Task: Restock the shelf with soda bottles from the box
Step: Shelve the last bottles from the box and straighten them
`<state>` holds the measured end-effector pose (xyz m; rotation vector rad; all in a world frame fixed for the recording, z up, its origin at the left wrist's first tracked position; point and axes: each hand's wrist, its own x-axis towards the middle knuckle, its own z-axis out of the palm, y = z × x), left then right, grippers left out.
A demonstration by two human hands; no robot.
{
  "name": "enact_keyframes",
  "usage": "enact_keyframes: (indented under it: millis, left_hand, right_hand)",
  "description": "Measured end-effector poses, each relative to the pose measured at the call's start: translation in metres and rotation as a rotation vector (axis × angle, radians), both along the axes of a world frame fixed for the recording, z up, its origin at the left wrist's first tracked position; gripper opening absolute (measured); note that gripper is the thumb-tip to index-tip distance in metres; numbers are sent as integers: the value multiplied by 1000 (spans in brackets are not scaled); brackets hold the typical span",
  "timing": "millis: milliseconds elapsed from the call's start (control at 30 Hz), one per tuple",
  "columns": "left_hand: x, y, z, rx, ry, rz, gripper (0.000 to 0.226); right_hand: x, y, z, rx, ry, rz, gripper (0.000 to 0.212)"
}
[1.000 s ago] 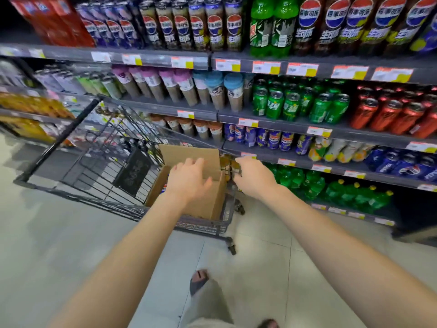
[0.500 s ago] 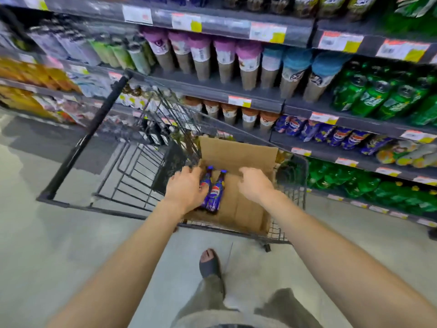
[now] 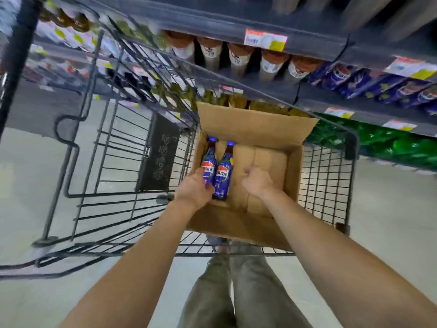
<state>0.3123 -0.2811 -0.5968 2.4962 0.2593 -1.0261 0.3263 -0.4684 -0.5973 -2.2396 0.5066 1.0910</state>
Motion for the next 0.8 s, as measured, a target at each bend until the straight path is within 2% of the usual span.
enact_keyframes:
  millis: [100,167,333,433,567,667,800]
  left_hand:
    - [15,-2,-48,-15,69,79,47]
    - [23,-5,-79,-29,68,105,48]
    - [36,-11,-142,-79,22,197,68]
    - [27,-12,-167,-127,56,280,78]
    - [14,-16,-183,-90,-22,392,80]
    - [12,-22,-187,-8,-38,298,74]
    - [15,-26,-197,64,2,163,76]
  right_hand:
    - [12,5,-49,15,75,-114,41]
    - [20,9,-82,44,103,-186,52]
    - [44,23,-159,114,121,-377,64]
    - [47,35,-189,121,180,-367,76]
    - [40,39,-207,178,192,-438,64]
    - [35,31,-214,195,115,-499,54]
    - [30,17,-217,177,87,-561,52]
